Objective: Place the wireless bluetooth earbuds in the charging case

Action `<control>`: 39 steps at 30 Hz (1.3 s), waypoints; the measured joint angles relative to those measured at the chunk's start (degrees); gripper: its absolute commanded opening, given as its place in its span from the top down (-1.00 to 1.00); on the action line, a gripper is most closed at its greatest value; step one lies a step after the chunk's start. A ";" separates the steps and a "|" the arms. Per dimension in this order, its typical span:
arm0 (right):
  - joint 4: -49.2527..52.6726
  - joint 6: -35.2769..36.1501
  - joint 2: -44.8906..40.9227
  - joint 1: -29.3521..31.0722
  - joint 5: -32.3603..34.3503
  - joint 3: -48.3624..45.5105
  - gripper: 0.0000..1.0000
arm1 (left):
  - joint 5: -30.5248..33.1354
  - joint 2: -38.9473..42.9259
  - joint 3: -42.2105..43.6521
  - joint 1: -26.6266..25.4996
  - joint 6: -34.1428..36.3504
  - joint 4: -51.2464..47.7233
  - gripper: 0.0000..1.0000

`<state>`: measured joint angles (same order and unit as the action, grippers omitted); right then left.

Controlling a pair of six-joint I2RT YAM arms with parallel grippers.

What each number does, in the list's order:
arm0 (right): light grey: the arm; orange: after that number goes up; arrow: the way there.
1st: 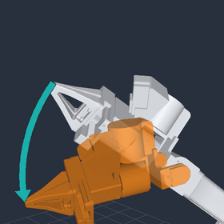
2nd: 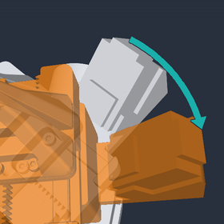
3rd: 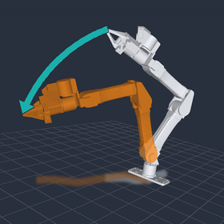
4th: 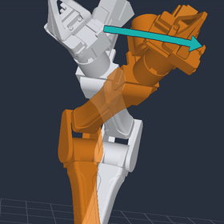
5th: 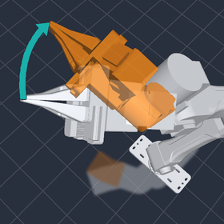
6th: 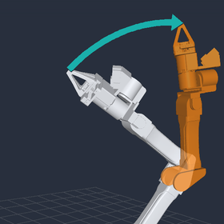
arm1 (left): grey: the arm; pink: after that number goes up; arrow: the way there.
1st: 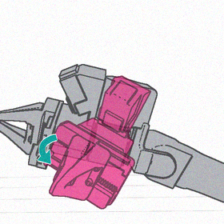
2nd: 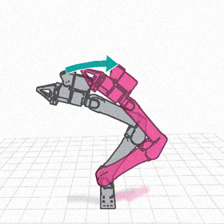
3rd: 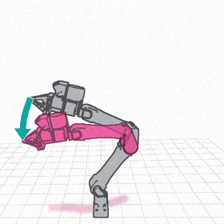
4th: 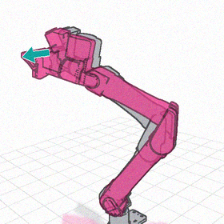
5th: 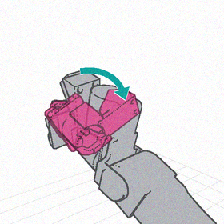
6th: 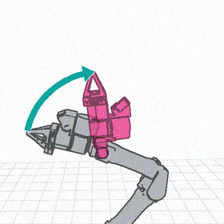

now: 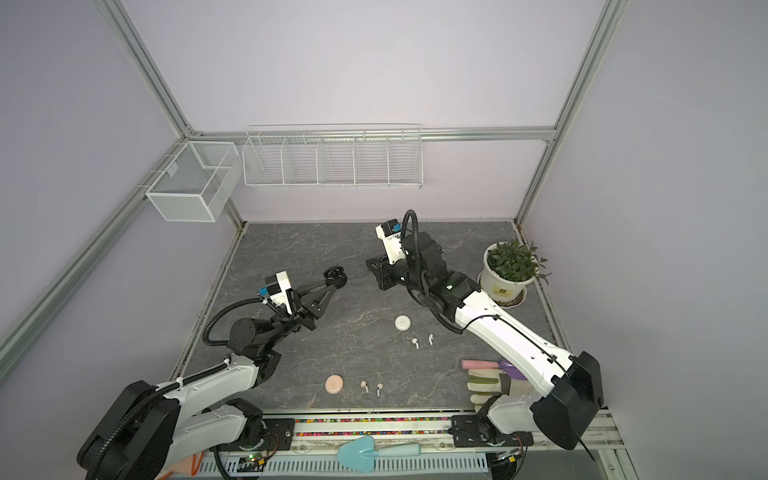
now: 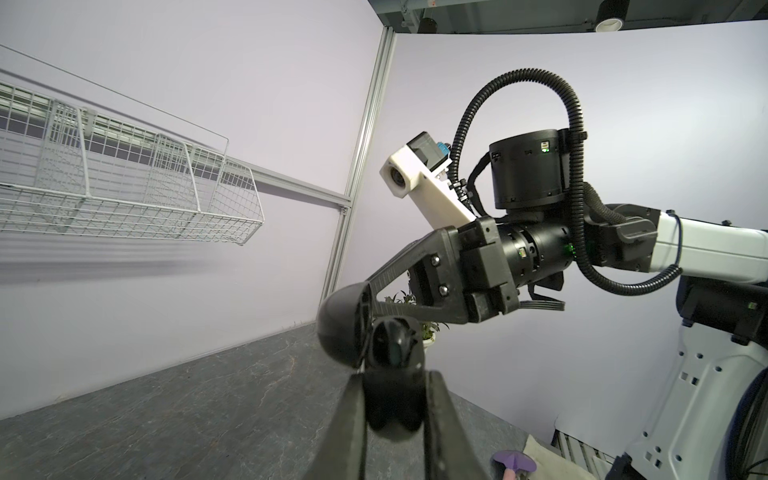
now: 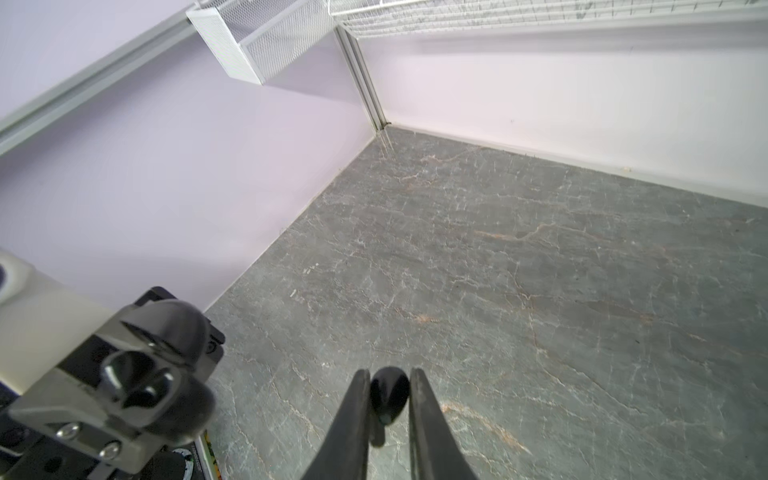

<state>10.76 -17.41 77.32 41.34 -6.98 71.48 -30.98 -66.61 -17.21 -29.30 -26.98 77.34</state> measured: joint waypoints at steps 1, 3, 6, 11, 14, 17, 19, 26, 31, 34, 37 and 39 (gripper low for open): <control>-0.42 -0.20 -0.24 0.09 -0.17 -0.02 0.59 | -0.24 -0.22 -0.17 0.00 -0.02 0.20 1.00; -1.27 -0.57 -0.63 0.35 -0.52 0.00 0.59 | -0.57 -0.48 -0.37 0.00 -0.02 0.44 1.00; -2.62 -1.05 -1.09 0.94 -1.49 0.00 0.59 | -1.01 -0.92 -0.92 0.00 -0.20 0.76 1.00; -4.79 -1.07 -2.01 2.08 -2.99 0.00 0.58 | -1.62 -1.16 -1.05 -0.02 -0.44 0.83 1.00; -5.90 -1.05 -3.19 2.67 -3.41 0.00 0.58 | -1.92 -1.40 -1.31 -0.02 -0.44 0.85 1.00; -7.04 -1.03 -4.17 3.19 -3.80 0.04 0.58 | -2.08 -1.55 -1.77 -0.02 -0.46 0.87 1.00; -7.87 -1.03 -4.42 3.58 -4.09 0.09 0.58 | -2.08 -1.57 -1.97 0.00 -0.46 0.87 1.00; -10.43 -0.50 -4.39 6.03 -5.05 0.09 0.57 | -2.14 -1.57 -2.08 0.00 -0.85 1.25 1.00; -12.20 -0.13 -3.80 6.84 -5.09 0.09 0.57 | -2.29 -1.55 -2.08 0.00 -0.85 1.27 1.00; -12.92 -0.13 -3.23 6.97 -5.09 0.02 0.57 | -2.29 -1.55 -2.08 -0.02 -0.85 1.25 1.00; -13.49 -0.11 -2.58 7.21 -5.14 -0.15 0.57 | -2.29 -1.55 -2.08 -0.02 -0.85 1.25 1.00; -13.75 0.13 -2.12 7.37 -5.31 -0.33 0.57 | -2.29 -1.55 -2.08 -0.02 -0.85 1.25 1.00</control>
<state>-2.98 -17.28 75.20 48.71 -12.29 71.16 -33.28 -68.16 -19.29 -29.32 -27.83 78.59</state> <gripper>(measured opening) 0.216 0.191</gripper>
